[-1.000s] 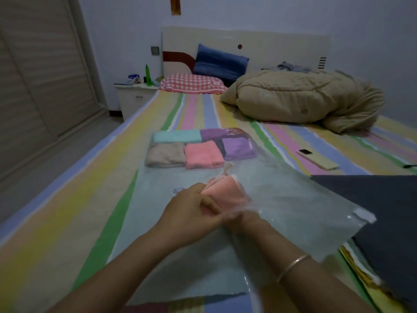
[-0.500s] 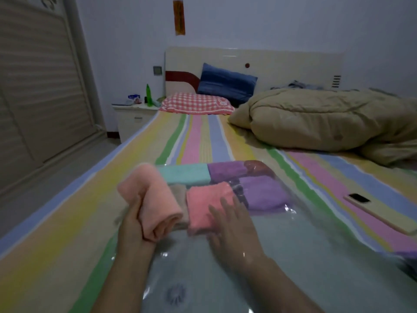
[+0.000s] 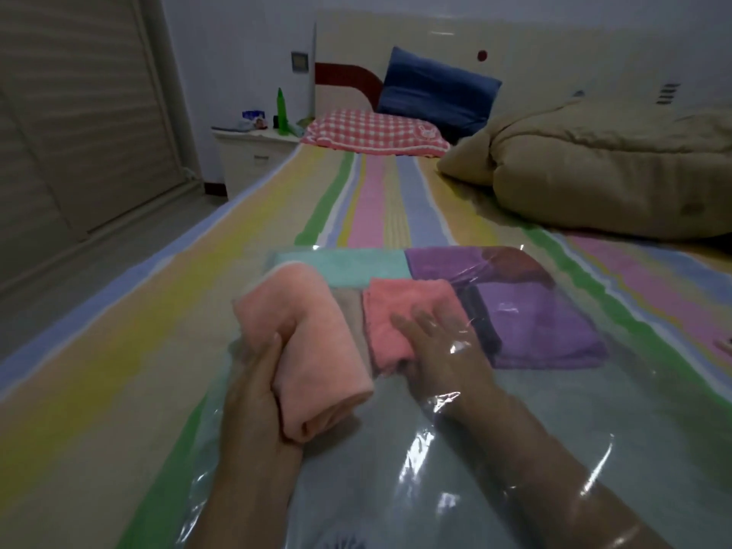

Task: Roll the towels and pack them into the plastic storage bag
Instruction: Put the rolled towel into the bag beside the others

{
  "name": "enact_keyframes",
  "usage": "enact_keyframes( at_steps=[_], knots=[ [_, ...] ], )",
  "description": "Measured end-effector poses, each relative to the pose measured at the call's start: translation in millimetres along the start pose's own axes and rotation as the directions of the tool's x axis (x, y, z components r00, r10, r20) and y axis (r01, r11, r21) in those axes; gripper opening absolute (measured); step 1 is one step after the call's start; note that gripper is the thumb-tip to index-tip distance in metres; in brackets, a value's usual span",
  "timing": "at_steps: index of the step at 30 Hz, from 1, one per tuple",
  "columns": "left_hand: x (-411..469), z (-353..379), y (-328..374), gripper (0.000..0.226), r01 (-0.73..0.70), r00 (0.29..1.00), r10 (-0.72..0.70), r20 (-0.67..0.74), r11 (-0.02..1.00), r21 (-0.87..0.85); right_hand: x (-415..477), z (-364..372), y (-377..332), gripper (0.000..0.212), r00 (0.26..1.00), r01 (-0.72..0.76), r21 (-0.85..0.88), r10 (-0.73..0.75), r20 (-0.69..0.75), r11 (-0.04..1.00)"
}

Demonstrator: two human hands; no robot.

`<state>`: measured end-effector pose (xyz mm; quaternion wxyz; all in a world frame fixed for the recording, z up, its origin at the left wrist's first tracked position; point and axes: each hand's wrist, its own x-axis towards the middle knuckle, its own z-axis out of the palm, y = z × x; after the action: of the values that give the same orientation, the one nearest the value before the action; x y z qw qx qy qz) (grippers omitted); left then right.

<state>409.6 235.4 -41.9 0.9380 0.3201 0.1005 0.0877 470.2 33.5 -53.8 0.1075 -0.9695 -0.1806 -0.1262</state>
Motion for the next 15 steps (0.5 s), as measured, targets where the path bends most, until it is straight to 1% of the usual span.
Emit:
enact_keyframes(
  at_steps=[2, 3, 5, 7, 8, 9, 10, 11, 13, 14, 15],
  knots=[
    [-4, 3, 1, 0.054, -0.048, 0.999, 0.05, -0.022, 0.998, 0.047, -7, -16, -14, 0.069, 0.999, 0.051, 0.045, -0.051, -0.007, 0.998],
    [-4, 4, 0, 0.055, -0.098, 0.994, 0.101, -0.033, 0.992, 0.085, -11, -24, -22, 0.075, 0.997, 0.075, 0.096, -0.073, -0.022, 0.993],
    [-8, 10, 0, 0.041, -0.193, 0.98, 0.198, -0.008, 0.964, 0.181, -16, -28, -35, 0.071, 0.993, 0.122, 0.219, -0.118, -0.03, 0.968],
    [-12, 13, -2, 0.034, -0.224, 0.974, 0.222, 0.033, 0.946, 0.235, -19, -33, -49, 0.065, 0.991, 0.136, 0.326, -0.123, -0.058, 0.936],
    [-14, 15, -1, 0.033, -0.215, 0.977, 0.212, 0.036, 0.948, 0.234, -18, -35, -52, 0.063, 0.987, 0.149, 0.346, -0.116, -0.114, 0.926],
    [-17, 18, 2, 0.033, -0.198, 0.98, 0.194, 0.04, 0.957, 0.213, -15, -33, -52, 0.063, 0.979, 0.169, 0.341, -0.118, -0.165, 0.925],
    [-17, 19, 5, 0.033, -0.178, 0.984, 0.174, 0.038, 0.964, 0.197, -12, -34, -52, 0.065, 0.971, 0.184, 0.296, -0.128, -0.201, 0.937],
    [-16, 19, 8, 0.033, -0.162, 0.987, 0.156, 0.049, 0.969, 0.188, -7, -30, -49, 0.067, 0.975, 0.167, 0.24, -0.124, -0.186, 0.956],
    [-16, 20, 15, 0.03, -0.134, 0.991, 0.125, 0.057, 0.971, 0.197, -5, -25, -47, 0.072, 0.997, 0.023, 0.223, -0.006, -0.075, 0.975],
    [-18, 21, 18, 0.033, -0.115, 0.993, 0.104, 0.063, 0.971, 0.208, -9, -24, -47, 0.072, 0.997, -0.012, 0.211, 0.028, -0.07, 0.977],
    [-22, 22, 19, 0.035, -0.096, 0.994, 0.083, 0.065, 0.969, 0.226, -17, -22, -47, 0.072, 0.993, 0.003, 0.192, 0.02, -0.117, 0.981]
  ],
)
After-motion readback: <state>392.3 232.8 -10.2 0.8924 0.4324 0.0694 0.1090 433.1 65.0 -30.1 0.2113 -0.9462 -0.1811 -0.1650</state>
